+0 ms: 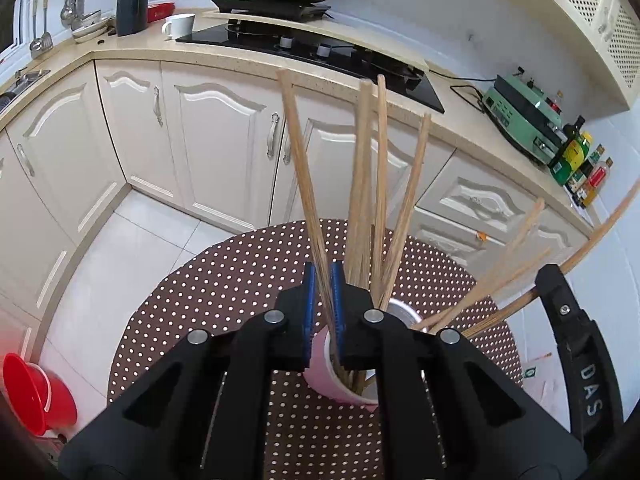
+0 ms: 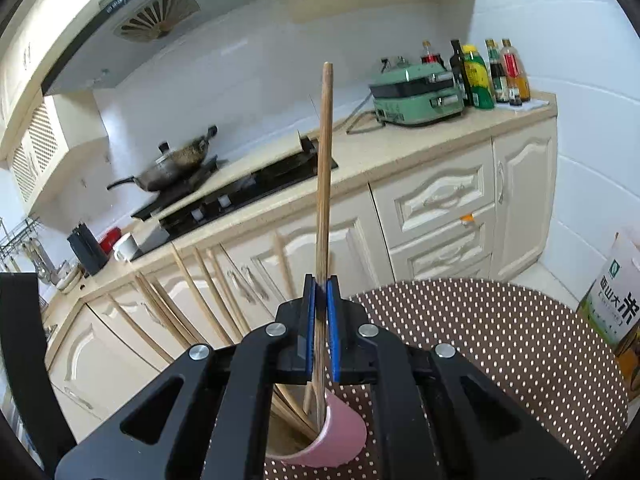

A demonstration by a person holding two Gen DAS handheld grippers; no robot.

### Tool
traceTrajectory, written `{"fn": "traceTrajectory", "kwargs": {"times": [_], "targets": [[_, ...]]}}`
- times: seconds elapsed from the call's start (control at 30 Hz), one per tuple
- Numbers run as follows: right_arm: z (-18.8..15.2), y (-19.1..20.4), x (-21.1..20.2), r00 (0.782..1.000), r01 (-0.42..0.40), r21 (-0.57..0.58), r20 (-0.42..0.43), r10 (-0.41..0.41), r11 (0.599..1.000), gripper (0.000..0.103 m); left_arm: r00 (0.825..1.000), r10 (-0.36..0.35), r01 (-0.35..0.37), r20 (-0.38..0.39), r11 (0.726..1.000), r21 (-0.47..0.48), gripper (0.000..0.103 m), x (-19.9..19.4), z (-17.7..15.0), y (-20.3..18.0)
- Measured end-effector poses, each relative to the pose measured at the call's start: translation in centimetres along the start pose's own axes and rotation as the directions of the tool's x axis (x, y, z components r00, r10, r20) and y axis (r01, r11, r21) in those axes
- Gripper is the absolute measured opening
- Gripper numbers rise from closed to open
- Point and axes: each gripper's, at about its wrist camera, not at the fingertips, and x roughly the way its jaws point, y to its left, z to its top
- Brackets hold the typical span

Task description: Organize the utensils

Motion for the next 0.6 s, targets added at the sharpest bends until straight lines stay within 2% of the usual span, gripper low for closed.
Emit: {"fn": "traceTrajectory", "kwargs": {"times": [0.27,0.37,0.43,0.57,0.6], "targets": [[-0.5,0.2,0.8,0.997,-0.008,-0.054,-0.082,0.004,0.999,0.008,1.0,-0.02,0.021,-0.009,0.997,0.075,0.013,-0.2,-0.4,0.0],[-0.7,0.1,0.8,0.994,-0.01,-0.082,-0.112,0.001,0.997,0.008,1.0,-0.027,0.027,-0.01,0.996,0.086,0.03,-0.6,-0.7,0.0],[-0.8,0.0,0.8,0.991,-0.015,-0.089,-0.131,0.003,0.996,0.01,0.999,-0.033,0.032,0.006,0.995,0.097,0.053,-1.1,-0.8,-0.1],[-0.9,-0.5,0.4,0.985,-0.018,-0.081,-0.171,0.004,0.997,0.029,1.0,-0.023,0.023,0.001,0.993,0.119,0.053,-1.6,-1.0,-0.2],[-0.8,-0.6,0.3,0.984,-0.019,-0.084,-0.178,0.004,0.996,0.04,1.0,-0.019,0.019,0.0,0.992,0.121,0.053,-1.6,-1.0,-0.1]]}}
